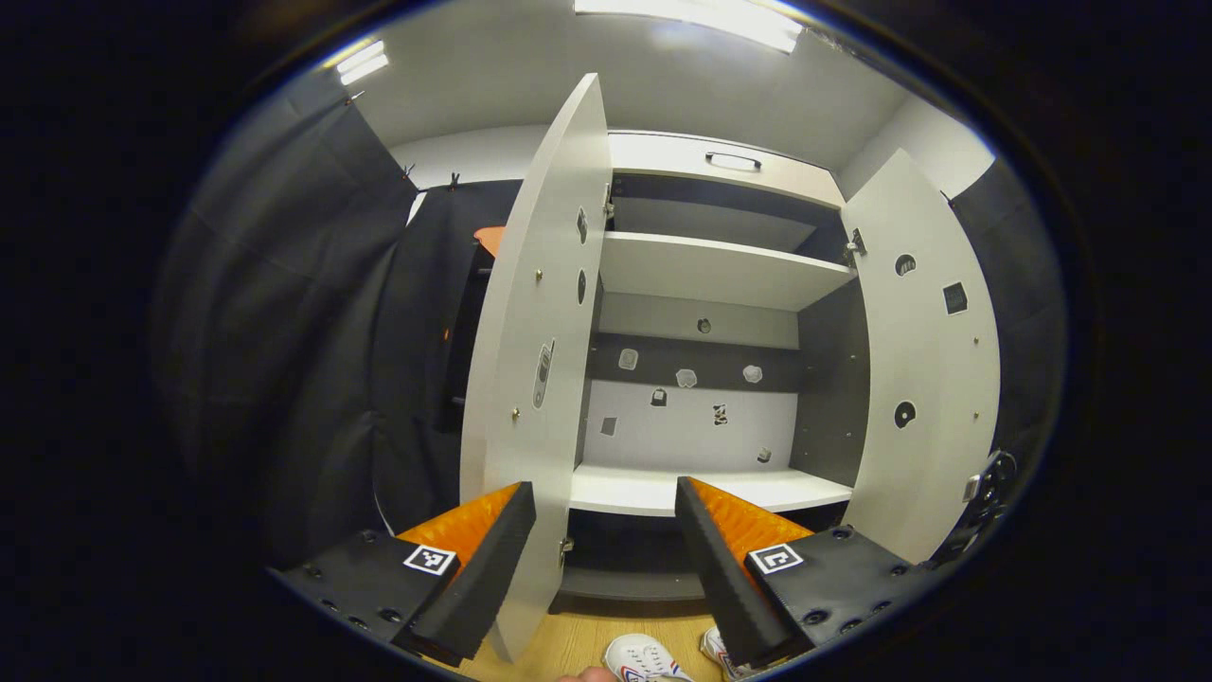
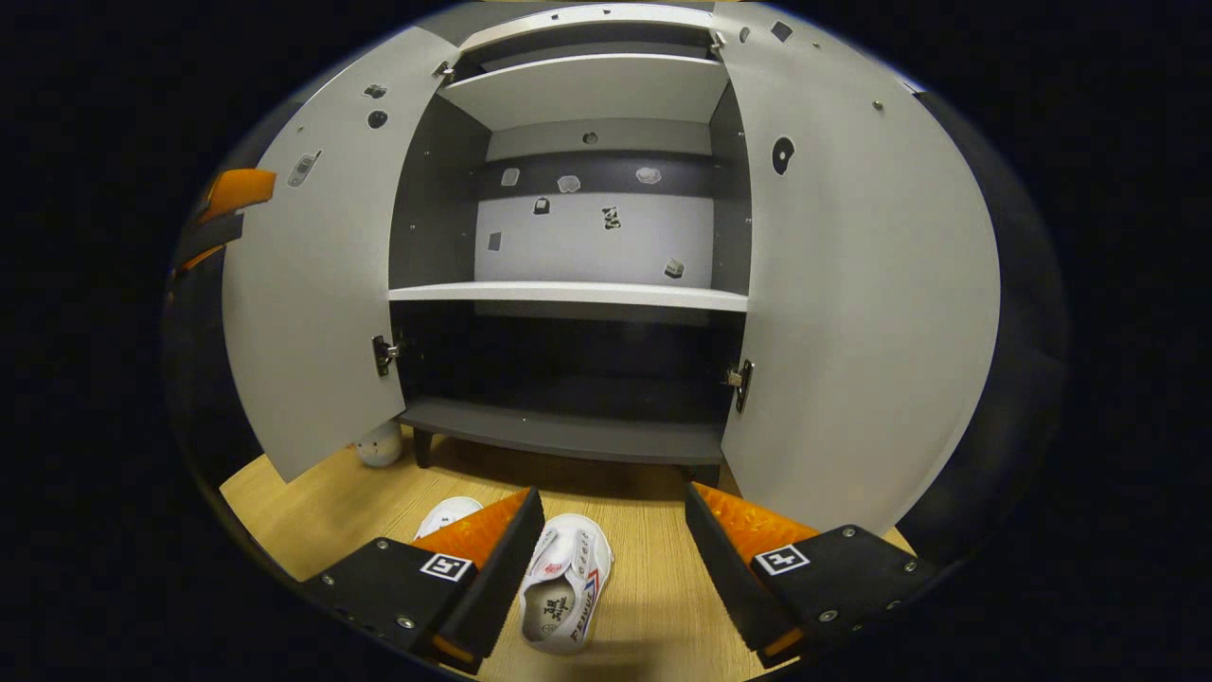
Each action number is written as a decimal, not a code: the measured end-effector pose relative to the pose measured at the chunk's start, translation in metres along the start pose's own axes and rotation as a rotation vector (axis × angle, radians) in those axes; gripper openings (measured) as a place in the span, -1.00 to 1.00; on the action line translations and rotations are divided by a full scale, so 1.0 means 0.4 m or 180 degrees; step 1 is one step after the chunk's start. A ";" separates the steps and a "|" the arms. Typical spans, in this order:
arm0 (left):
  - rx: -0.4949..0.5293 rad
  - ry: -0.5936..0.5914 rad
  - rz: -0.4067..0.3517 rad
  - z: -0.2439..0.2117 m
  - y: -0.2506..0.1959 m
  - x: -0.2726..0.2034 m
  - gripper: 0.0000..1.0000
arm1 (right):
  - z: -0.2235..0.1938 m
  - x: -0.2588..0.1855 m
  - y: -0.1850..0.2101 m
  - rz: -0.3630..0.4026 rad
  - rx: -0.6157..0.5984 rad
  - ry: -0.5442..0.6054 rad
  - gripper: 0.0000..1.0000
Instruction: Grab one shoe with the right hand and put it into the shoe cabinet, grab the other shoe with the left hand and put it into the shoe cabinet; then close the right door with the right hand and the left door with the left hand.
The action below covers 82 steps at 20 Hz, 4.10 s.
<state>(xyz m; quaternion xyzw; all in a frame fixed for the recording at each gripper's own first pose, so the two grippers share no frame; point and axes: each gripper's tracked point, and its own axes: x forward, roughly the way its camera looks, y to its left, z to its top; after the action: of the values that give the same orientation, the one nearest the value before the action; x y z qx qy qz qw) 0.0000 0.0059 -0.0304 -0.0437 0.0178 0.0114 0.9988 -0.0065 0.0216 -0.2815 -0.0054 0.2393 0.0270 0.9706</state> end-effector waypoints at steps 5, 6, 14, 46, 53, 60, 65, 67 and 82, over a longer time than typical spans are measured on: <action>-0.0002 0.0005 0.0002 0.000 0.005 -0.003 0.93 | -0.011 0.001 -0.011 -0.0043 -0.0053 0.0021 0.85; -0.0009 0.0006 0.0002 0.000 0.006 -0.003 0.93 | -0.024 0.005 -0.010 -0.0038 -0.0081 0.0059 0.85; -0.0014 0.0017 0.0008 -0.004 0.013 -0.002 0.93 | -0.237 0.051 0.019 0.0042 -0.0135 0.0630 0.86; 0.0078 0.0112 0.0046 -0.023 0.026 -0.015 0.93 | -0.442 0.275 0.050 0.0243 -0.0126 0.1054 0.00; 0.0140 0.0151 0.0018 -0.035 0.009 -0.026 0.93 | -0.445 0.291 0.005 0.0130 -0.0177 0.0955 -0.96; 0.0128 0.0145 -0.0042 -0.042 -0.007 -0.037 0.93 | -0.288 0.221 0.025 0.0167 -0.0049 0.0485 -0.99; 0.0023 0.0122 -0.0082 -0.055 -0.010 -0.037 0.94 | -0.002 0.087 0.014 0.0074 0.0190 0.0022 -0.99; -0.0016 0.0113 -0.0103 -0.062 -0.009 -0.035 0.93 | 0.107 0.044 0.007 0.0044 0.0235 -0.0146 -0.99; 0.0011 0.0194 -0.0217 -0.090 -0.019 -0.049 0.93 | 0.752 0.164 0.033 -0.0145 0.0144 -0.0814 -1.00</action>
<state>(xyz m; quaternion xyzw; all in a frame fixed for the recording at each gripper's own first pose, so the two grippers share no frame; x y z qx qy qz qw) -0.0207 -0.0053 -0.0650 -0.0429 0.0467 -0.0240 0.9977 0.1905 0.0450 -0.0455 0.0146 0.1140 0.0001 0.9934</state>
